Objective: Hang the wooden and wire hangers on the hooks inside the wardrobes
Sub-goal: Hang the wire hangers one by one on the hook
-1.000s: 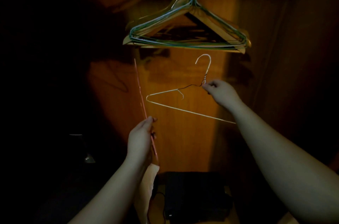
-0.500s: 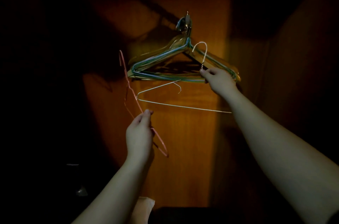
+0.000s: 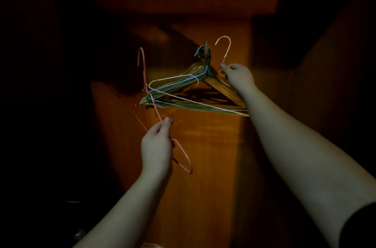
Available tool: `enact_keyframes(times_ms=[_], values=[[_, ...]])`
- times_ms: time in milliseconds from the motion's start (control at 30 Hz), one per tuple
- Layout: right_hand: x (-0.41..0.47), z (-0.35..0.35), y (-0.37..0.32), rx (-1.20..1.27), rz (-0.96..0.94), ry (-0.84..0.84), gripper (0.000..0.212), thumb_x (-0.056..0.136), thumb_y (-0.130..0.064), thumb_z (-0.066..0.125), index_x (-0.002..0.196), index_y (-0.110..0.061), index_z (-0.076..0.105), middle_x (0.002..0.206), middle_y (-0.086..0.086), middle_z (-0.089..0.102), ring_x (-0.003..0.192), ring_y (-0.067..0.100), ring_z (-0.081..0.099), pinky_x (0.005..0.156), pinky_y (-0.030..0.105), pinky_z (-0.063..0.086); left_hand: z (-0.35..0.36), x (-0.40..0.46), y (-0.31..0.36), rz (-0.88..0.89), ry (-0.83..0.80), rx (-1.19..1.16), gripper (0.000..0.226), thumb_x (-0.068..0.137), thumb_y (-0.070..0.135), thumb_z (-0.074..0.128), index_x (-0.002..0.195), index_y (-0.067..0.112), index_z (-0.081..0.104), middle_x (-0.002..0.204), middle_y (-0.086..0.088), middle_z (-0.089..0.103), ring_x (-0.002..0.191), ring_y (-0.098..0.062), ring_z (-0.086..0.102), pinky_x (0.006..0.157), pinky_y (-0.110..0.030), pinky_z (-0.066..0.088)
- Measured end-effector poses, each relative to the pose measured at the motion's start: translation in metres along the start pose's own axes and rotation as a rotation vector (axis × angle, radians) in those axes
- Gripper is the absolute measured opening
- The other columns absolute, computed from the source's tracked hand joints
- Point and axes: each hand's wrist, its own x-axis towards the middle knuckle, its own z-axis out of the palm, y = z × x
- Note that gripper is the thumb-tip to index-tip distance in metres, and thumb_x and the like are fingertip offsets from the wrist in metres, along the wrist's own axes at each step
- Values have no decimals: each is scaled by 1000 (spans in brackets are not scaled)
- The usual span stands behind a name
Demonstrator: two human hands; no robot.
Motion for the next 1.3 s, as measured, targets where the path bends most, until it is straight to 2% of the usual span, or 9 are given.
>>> enact_keyframes(times_ms=[167, 300, 467, 733, 833, 900, 933, 1100, 1300], values=[[13, 7, -14, -27, -31, -51, 36, 100, -43, 46, 102, -13, 67, 80, -4, 60, 71, 9, 51, 58, 26, 37, 4, -4, 7, 24, 2, 34, 35, 98, 41, 49, 115, 18, 70, 79, 2, 64, 77, -20, 61, 71, -34, 51], [14, 17, -16, -35, -42, -83, 38, 99, -43, 49, 103, -10, 68, 102, 15, 68, 85, 27, 61, 73, 40, 48, 3, -6, 7, 10, 14, 36, 34, 97, 44, 51, 114, 21, 71, 85, -4, 68, 79, -24, 64, 72, -37, 53], [12, 27, -4, -90, -78, -133, 36, 99, -44, 47, 94, -15, 67, 83, 5, 62, 75, 18, 54, 58, 30, 37, 1, -7, 6, -11, 44, 23, 30, 96, 44, 54, 107, 24, 73, 91, -10, 72, 91, -34, 67, 86, -50, 55], [15, 34, 8, -115, -63, -133, 34, 99, -46, 47, 92, -18, 65, 73, 1, 56, 66, 17, 50, 56, 29, 34, 1, -9, 4, -9, 45, 17, 30, 96, 42, 54, 108, 22, 72, 92, -14, 71, 82, -27, 65, 84, -50, 54], [23, 38, 12, -167, -58, -102, 37, 97, -52, 47, 94, -21, 66, 93, 3, 62, 86, 22, 58, 68, 31, 47, 1, -9, 3, -20, 34, 17, 29, 97, 42, 54, 107, 23, 72, 91, -9, 72, 89, -29, 67, 88, -50, 55], [27, 40, 13, -216, -52, -70, 44, 93, -61, 46, 97, -23, 67, 114, 6, 60, 105, 27, 57, 88, 43, 50, 0, -8, 2, -20, 31, 13, 27, 96, 43, 53, 105, 25, 72, 93, -8, 73, 93, -31, 68, 89, -52, 54], [30, 41, 14, -239, -48, -64, 47, 90, -64, 44, 97, -23, 67, 114, 6, 61, 107, 29, 57, 91, 48, 50, 1, -8, 2, -17, 29, 13, 27, 96, 43, 54, 103, 26, 72, 94, -7, 73, 93, -30, 68, 89, -53, 54], [36, 43, 12, -375, -81, -33, 53, 93, -61, 43, 106, -16, 68, 110, 8, 60, 110, 29, 54, 95, 46, 45, 3, -9, 2, -18, 27, 32, 29, 96, 44, 52, 104, 25, 72, 98, -5, 72, 96, -29, 67, 90, -53, 54], [39, 44, 7, -517, -136, 15, 53, 96, -55, 44, 117, -11, 65, 125, 11, 54, 122, 30, 44, 101, 45, 35, 4, -10, 0, -27, 29, 37, 31, 96, 45, 53, 107, 23, 72, 101, 2, 72, 98, -23, 67, 92, -50, 53]])
